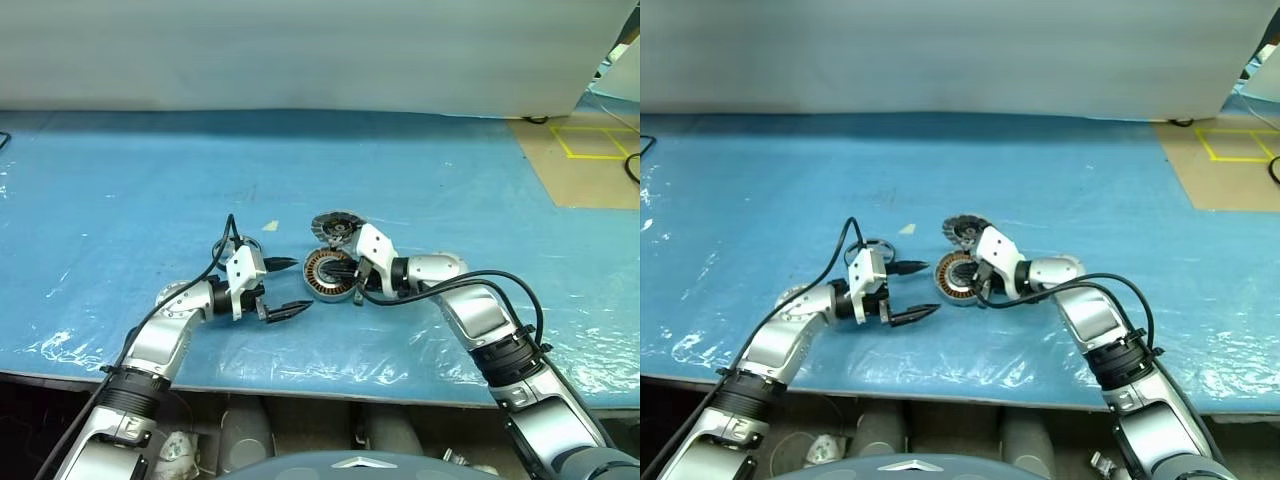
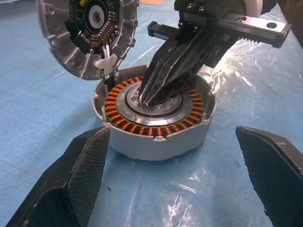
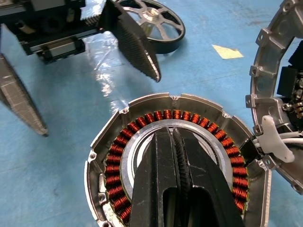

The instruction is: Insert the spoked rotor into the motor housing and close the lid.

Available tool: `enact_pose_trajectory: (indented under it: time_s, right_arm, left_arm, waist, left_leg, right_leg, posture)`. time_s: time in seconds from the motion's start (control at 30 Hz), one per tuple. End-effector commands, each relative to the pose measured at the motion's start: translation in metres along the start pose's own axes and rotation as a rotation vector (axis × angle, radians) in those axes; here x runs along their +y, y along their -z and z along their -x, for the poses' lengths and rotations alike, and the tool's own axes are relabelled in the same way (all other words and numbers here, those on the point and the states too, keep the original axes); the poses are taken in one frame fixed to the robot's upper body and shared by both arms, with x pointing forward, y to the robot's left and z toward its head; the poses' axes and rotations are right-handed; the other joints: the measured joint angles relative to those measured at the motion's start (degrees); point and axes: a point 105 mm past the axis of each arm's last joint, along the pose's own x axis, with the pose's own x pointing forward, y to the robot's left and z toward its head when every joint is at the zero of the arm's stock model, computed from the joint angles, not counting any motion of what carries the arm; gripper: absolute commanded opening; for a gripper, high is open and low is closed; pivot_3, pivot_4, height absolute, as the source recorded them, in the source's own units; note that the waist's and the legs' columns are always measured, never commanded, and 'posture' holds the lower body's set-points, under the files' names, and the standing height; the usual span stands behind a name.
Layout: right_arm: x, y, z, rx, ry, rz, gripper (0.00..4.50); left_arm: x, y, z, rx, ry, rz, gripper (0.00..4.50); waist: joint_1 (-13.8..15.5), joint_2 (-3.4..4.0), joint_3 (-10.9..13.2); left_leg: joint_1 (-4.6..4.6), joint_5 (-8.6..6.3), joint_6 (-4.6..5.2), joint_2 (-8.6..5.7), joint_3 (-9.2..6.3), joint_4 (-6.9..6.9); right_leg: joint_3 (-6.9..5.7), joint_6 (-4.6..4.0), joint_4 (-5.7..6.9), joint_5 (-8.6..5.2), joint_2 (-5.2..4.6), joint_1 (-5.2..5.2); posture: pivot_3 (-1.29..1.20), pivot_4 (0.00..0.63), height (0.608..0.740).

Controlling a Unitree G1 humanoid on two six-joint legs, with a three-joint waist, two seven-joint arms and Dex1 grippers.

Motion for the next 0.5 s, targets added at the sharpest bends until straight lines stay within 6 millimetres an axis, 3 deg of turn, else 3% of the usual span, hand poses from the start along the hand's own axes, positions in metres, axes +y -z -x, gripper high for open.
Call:
enact_pose_trajectory:
  time_s: [0.03,0.5]
  right_arm:
    - [-0.008,0.0,0.002,0.001,0.036,0.0,0.04]
    - [0.0,-0.012,0.003,-0.082,-0.011,-0.142,0.04]
  left_arm:
    - [0.0,-0.007,-0.002,-0.019,0.006,-0.028,4.5]
    - [-0.002,-0.005,-0.002,-0.01,0.008,-0.025,4.5]
  waist:
    - [0.0,0.0,0.0]
    - [0.0,0.0,0.0]
  left_leg:
    - [0.0,0.0,0.0,0.0,0.0,0.0]
    - [-0.04,0.0,0.0,0.01,0.0,-0.01]
  right_leg:
    - [0.0,0.0,0.01,0.0,0.0,0.0]
    - [-0.01,0.0,-0.03,0.0,0.0,-0.02]
  posture:
    - [0.0,0.15,0.74]
    - [0.0,0.15,0.74]
